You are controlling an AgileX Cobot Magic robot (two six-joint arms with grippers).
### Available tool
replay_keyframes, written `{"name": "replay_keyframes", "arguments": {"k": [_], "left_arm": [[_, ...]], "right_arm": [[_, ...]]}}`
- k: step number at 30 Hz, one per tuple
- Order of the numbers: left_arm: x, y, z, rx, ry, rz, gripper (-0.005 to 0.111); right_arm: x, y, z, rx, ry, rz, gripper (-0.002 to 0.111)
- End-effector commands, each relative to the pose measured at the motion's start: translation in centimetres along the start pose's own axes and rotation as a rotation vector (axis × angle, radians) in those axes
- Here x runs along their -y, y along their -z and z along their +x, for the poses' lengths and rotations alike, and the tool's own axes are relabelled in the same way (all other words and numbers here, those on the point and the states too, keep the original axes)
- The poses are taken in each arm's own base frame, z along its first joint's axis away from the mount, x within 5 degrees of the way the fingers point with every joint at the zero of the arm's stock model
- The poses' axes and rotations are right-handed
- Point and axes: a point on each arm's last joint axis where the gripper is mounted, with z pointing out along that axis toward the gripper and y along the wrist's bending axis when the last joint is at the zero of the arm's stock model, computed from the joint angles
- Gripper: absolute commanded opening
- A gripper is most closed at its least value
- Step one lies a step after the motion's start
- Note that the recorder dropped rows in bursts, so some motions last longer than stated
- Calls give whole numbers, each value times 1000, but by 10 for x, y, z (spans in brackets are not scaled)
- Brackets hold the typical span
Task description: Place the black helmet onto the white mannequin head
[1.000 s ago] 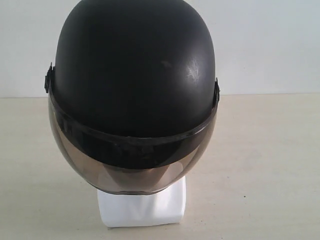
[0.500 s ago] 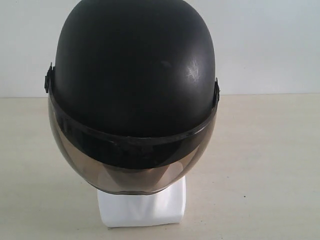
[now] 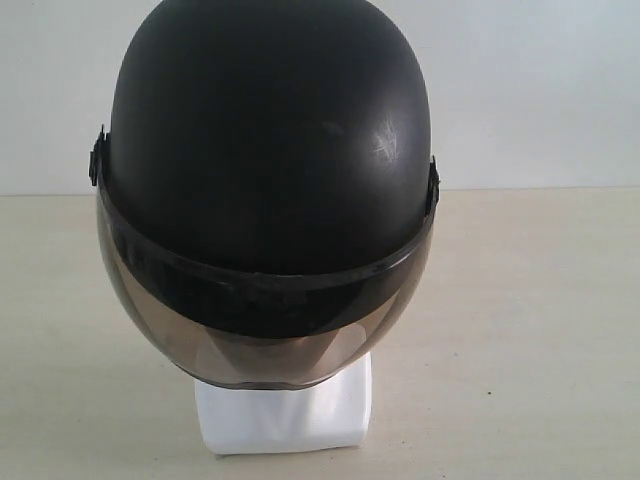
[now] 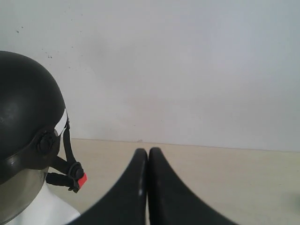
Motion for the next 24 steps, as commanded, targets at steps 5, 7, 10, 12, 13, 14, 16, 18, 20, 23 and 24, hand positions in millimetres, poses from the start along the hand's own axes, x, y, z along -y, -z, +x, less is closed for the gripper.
{"name": "replay_keyframes", "arguments": {"k": [5, 7, 10, 12, 13, 14, 16, 18, 20, 23, 24], "left_arm": [[6, 10, -3, 55, -30, -3, 4], [6, 10, -3, 55, -30, -3, 4], [6, 10, -3, 55, -30, -3, 4], [6, 11, -3, 56, -30, -5, 4], [6, 11, -3, 56, -30, -5, 4], [6, 11, -3, 56, -30, -5, 4], [6, 11, -3, 56, -30, -5, 4], [6, 11, -3, 56, -30, -5, 4], [6, 11, -3, 56, -30, -5, 4], [6, 11, -3, 56, -30, -5, 4], [6, 11, -3, 56, -30, -5, 4]], "right_arm": [[0, 0, 1, 6, 8, 2, 0], [0, 0, 2, 3, 9, 7, 0], [-2, 3, 0, 39, 8, 72, 0], [-11, 0, 7, 97, 18, 104, 0], [-18, -7, 19, 138, 43, 117, 0], [-24, -17, 36, 181, 83, 115, 0], [-32, -30, 67, 232, 128, 44, 0], [-35, -38, 96, 239, 143, 7, 0], [-33, -40, 109, 236, 142, 19, 0], [-27, -41, 114, 176, 80, 83, 0], [-26, -41, 115, 164, 90, 95, 0]]}}
